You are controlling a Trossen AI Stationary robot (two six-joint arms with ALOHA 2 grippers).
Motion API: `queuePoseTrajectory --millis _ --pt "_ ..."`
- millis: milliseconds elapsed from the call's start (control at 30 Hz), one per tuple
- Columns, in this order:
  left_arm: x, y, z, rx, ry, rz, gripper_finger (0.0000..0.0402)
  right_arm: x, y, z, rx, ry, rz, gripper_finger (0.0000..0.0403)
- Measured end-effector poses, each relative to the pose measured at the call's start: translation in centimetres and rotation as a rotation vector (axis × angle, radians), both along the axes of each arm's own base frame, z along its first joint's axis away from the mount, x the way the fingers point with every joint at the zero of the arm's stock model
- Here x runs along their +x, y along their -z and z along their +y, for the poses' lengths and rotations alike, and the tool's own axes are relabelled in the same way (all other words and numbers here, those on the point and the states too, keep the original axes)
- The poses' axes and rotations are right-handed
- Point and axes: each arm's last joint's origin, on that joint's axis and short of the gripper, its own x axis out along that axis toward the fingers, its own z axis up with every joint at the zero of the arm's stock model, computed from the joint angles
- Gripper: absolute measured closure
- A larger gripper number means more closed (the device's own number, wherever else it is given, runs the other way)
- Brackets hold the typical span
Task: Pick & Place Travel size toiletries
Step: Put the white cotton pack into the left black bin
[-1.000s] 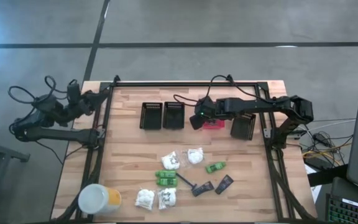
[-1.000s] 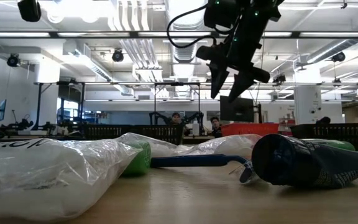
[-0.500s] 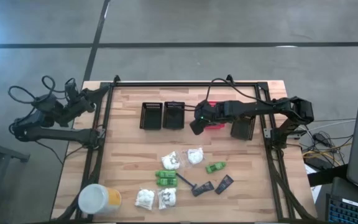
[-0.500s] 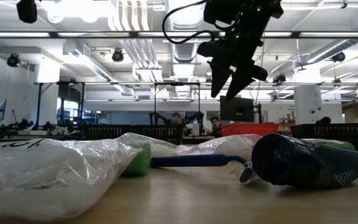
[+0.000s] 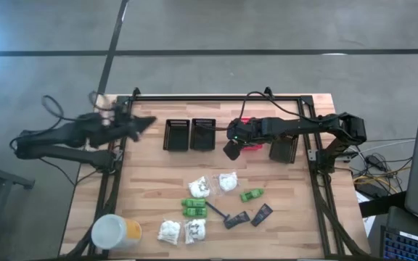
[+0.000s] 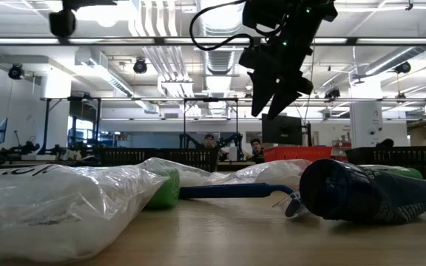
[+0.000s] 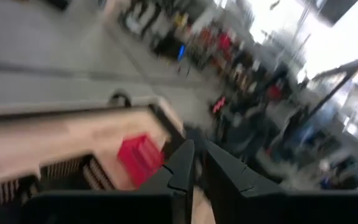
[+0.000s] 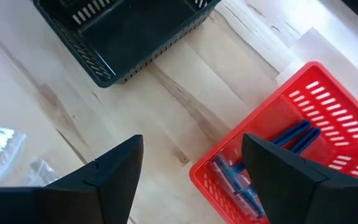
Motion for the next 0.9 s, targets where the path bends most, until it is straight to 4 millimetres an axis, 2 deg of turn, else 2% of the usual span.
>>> queuePoseTrajectory --millis 133,267,433,533,633,733,900 --pt "3.5 2.1 -0.5 -0.083 0.131 0.134 0.0336 -0.2 0.1 0.0 0.001 -0.007 0.027 0.0124" --pt "6.4 4.7 -0.9 -0.119 0.203 0.291 0.0289 -0.7 0.3 0.1 0.006 -0.007 0.076 0.0114" --pt "8.4 6.4 -1.1 -0.158 0.282 0.375 0.0232 -1.0 0.3 0.4 0.011 -0.006 0.105 0.0097" --pt "8.9 7.7 -1.4 -0.175 0.329 0.449 0.0214 -1.0 0.2 0.5 0.012 -0.005 0.099 0.0087" --pt "9.0 7.7 -1.9 -0.133 0.406 0.472 0.021 -1.1 0.1 0.6 0.008 -0.004 0.096 0.0078" --pt "8.6 8.5 -3.0 -0.105 0.553 0.569 0.0214 -1.1 0.0 0.6 0.008 -0.003 0.091 0.0068" --pt "7.6 9.3 -5.8 -0.191 0.834 0.667 0.0218 -1.1 -0.1 0.6 0.008 -0.003 0.091 0.0054"
